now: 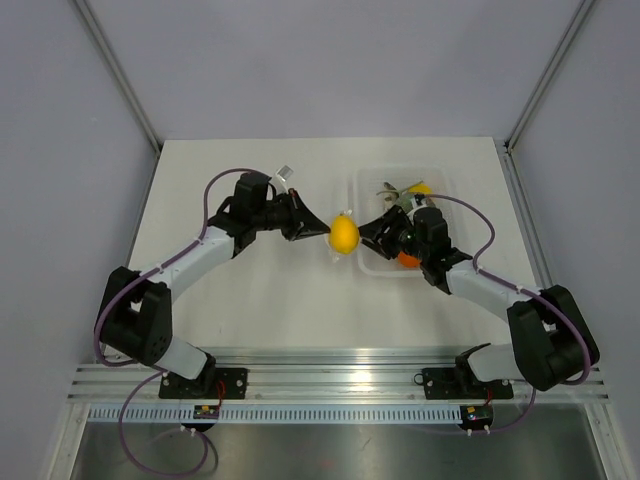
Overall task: Place the food in the zip-top bag and seal the zipper
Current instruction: Place the fake fruit in the zipper food storage bag.
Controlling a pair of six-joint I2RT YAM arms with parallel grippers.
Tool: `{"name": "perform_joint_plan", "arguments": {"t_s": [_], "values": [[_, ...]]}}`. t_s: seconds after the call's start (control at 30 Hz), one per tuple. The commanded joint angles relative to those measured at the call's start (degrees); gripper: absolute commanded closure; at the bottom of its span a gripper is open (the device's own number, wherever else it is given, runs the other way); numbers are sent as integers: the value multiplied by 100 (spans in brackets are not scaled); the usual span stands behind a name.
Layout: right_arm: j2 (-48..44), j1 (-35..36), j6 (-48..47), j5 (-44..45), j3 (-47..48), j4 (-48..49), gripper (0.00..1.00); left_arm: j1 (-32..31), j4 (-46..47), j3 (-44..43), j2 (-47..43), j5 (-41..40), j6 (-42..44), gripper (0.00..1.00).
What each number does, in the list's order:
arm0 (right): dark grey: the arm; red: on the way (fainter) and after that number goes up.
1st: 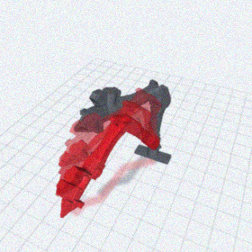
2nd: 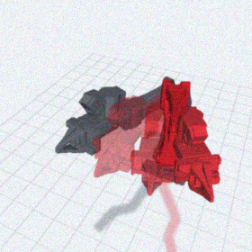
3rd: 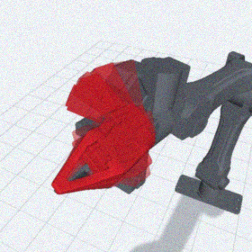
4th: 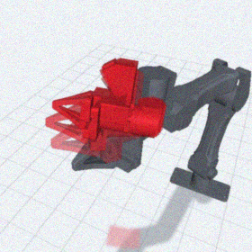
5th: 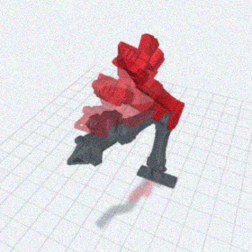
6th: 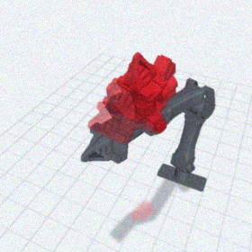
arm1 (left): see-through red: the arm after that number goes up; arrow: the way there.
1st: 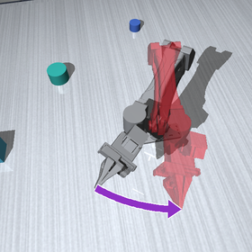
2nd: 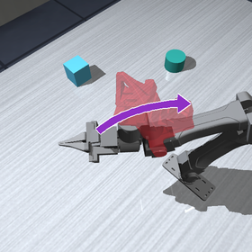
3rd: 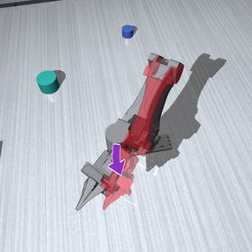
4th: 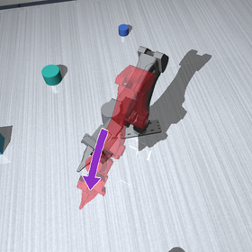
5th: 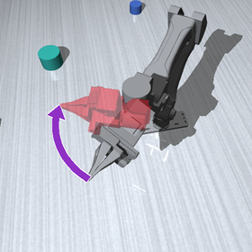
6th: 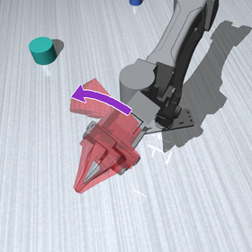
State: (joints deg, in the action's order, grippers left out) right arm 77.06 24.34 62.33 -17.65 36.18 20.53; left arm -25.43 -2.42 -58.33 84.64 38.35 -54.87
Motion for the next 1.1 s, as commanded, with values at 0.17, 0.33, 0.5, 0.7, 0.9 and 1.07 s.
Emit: {"name": "perform_joint_plan", "arguments": {"t_s": [0.17,0.33,0.5,0.7,0.9,1.07], "values": [[117,229,-396,-283,459,-496,44,-67,655,374,281,235,-50,100],[20,273,-704,-20,706,-1147,41,-67,681,445,298,199,-59,100],[-85,273,-809,165,758,-1341,37,-59,742,568,290,156,-94,100],[-349,273,-906,455,785,-1570,31,-59,857,656,246,173,-173,100],[-762,273,-915,710,767,-1684,30,-59,866,603,255,199,-199,100],[-964,273,-968,649,784,-1552,27,-59,944,594,281,226,-269,100]]}}
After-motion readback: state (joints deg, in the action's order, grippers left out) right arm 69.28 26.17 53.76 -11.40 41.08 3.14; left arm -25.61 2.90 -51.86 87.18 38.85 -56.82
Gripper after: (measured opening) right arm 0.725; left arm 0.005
